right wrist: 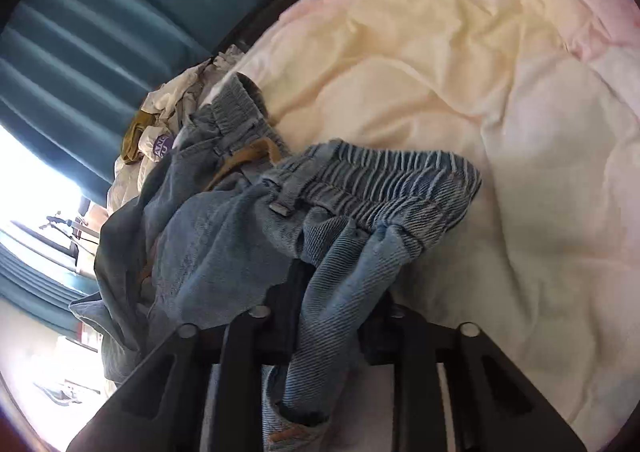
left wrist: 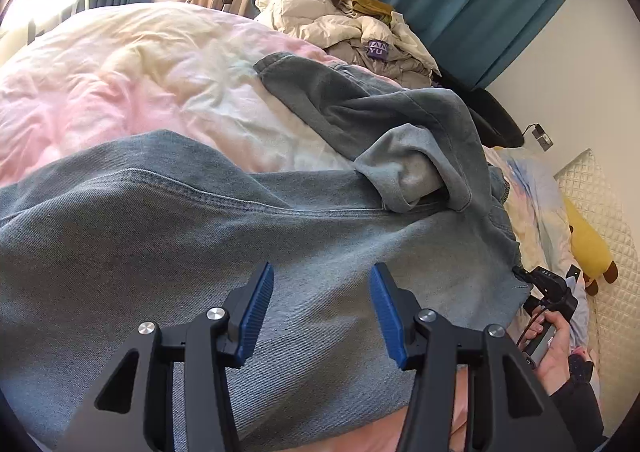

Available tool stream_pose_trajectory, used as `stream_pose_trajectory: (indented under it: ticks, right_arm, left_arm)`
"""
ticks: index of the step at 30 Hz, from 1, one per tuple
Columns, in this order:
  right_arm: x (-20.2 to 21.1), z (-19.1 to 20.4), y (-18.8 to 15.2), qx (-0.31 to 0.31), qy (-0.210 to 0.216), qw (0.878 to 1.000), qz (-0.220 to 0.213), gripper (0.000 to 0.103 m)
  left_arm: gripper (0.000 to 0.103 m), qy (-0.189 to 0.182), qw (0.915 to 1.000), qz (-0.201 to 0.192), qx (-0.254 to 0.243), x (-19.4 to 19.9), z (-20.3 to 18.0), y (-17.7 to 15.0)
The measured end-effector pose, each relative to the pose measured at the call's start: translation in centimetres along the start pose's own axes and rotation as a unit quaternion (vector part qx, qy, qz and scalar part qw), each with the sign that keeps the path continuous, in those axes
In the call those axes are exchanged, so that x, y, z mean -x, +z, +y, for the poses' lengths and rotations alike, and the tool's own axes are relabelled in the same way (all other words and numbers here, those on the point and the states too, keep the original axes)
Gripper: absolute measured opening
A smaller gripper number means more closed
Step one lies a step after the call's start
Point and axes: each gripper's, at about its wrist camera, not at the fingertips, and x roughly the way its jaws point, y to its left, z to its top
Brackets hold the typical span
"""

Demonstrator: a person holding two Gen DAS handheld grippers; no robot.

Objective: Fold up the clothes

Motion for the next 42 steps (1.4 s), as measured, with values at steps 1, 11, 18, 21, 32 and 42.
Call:
stream_pose_trajectory:
  ticks: [1,11,18,21,32,42]
  right_arm:
    - [0.8,0.5,0.3,0.004,0.004,1.000,-0.021,0.009]
    - [6.3,2.8,2.7,0.024,-0.012,0.987,-0.159,0.007]
    - [1.8,-2.0,2.0,0.009,-0.112,0.991,-0.076,0.007]
    - [0.7,-2.7,1.4,0.023,-0.124,0.991,-0.052,0.008]
    - [6.1,-0.9,-0.7,0.019,-0.171,0.984,-0.050,0.045]
    - [14.0,8.4,-6.0,0.117,-0.063,0.989,-0.063,0.053]
  left_arm:
    - [0.051,0.001,1.0000,-0.001,0.002,0.1,0.1,0.0]
    - [0.051,-0.008,1.0000,-0.003,0.000,0.4,-0.1,-0.4]
    - [0.051,-0.001,1.0000,0.003,0.003,-0.4,0.0,-0.4]
    - [0.051,0.003,0.9999,0.006,0.010,-0.7,0.3,-0.3]
    - [0.051,0.025,0.9990,-0.016,0.033,0.5,1.6,0.2]
    - [0.051,0.097,0.9892,-0.038,0.103,4.3,7.0,1.1]
